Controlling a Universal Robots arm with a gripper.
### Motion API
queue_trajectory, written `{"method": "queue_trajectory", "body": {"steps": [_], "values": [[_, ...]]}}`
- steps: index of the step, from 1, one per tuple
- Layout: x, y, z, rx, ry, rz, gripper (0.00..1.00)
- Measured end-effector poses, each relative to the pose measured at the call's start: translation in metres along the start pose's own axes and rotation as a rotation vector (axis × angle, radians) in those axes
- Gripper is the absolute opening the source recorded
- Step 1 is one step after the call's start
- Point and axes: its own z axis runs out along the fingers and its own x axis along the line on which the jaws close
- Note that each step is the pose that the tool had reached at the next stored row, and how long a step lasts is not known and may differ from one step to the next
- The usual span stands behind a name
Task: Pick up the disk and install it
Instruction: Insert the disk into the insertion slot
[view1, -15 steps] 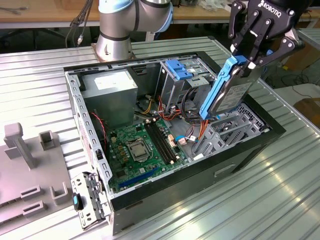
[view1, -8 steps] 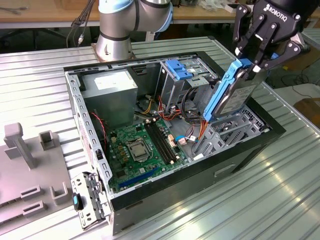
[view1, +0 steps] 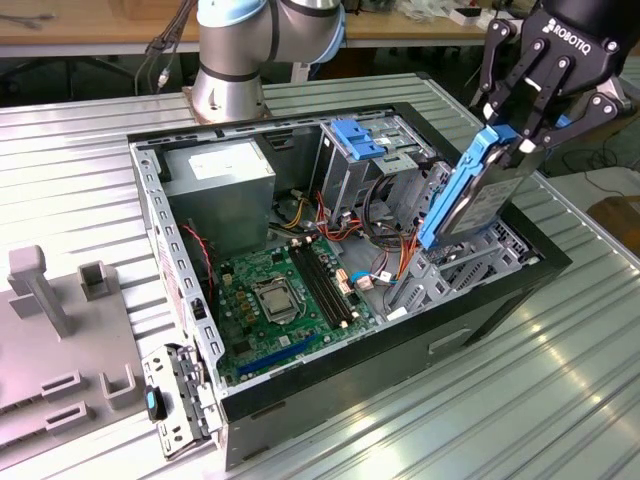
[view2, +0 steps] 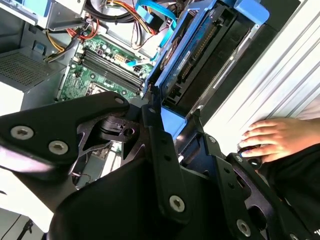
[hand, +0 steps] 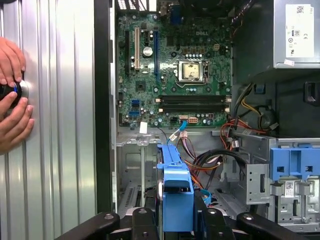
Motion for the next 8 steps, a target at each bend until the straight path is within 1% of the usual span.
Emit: {"method": "queue_trajectory", "body": {"steps": [4, 6, 8], "values": [[0.0036, -0.0009, 0.0008, 0.0001, 0.0023, 0.0, 0.37], [0.0064, -0.0009, 0.001, 0.0, 0.0024, 0.0, 0.37], [0.0073, -0.0009, 0.0011, 0.0001, 0.0025, 0.0, 0.37]]}}
